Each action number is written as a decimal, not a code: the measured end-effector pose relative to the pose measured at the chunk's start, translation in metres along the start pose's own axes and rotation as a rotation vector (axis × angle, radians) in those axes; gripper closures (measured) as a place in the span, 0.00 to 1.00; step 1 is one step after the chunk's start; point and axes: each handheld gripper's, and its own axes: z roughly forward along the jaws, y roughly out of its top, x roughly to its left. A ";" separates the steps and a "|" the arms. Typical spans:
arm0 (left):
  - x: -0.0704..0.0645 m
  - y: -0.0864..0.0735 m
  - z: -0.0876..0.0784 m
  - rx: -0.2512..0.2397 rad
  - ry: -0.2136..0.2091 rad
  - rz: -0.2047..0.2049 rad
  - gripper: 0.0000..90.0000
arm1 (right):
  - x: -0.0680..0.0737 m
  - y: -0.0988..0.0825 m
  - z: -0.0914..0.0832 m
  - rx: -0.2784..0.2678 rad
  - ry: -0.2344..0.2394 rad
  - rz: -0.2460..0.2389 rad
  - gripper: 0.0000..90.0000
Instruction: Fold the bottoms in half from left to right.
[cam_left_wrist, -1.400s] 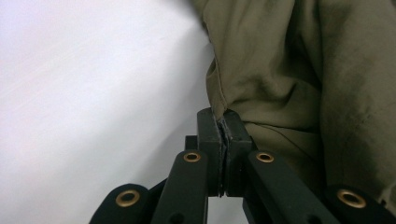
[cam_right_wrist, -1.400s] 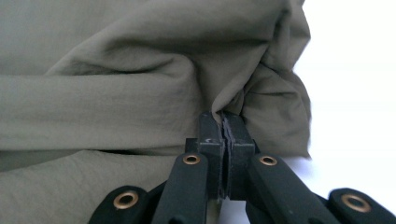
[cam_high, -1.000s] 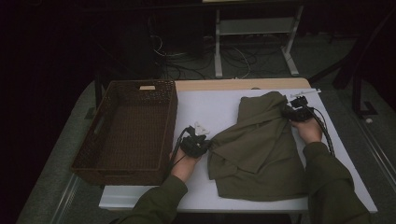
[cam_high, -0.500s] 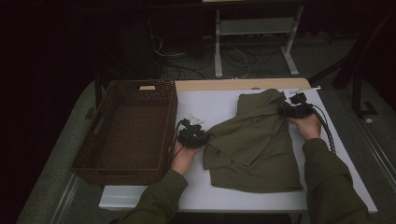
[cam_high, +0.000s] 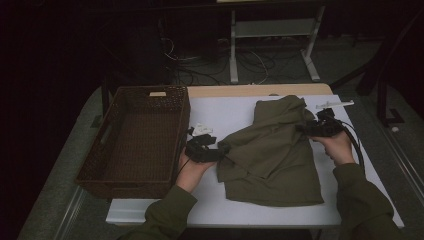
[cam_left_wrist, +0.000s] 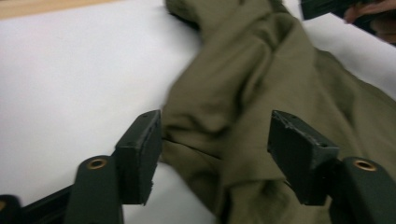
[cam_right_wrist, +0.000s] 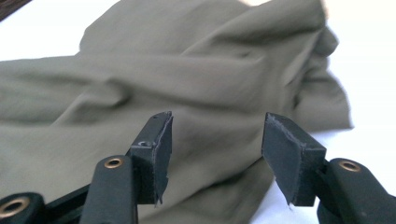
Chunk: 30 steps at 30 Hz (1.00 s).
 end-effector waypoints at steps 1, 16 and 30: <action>-0.001 -0.001 0.000 0.008 -0.011 0.007 0.36 | 0.000 0.000 0.000 0.000 0.000 0.000 0.47; -0.018 -0.039 -0.008 0.064 -0.180 0.100 0.13 | 0.056 -0.040 -0.025 0.054 0.073 -0.125 0.37; -0.029 -0.060 -0.015 0.076 -0.260 0.151 0.00 | 0.090 -0.064 -0.046 0.019 0.189 -0.161 0.40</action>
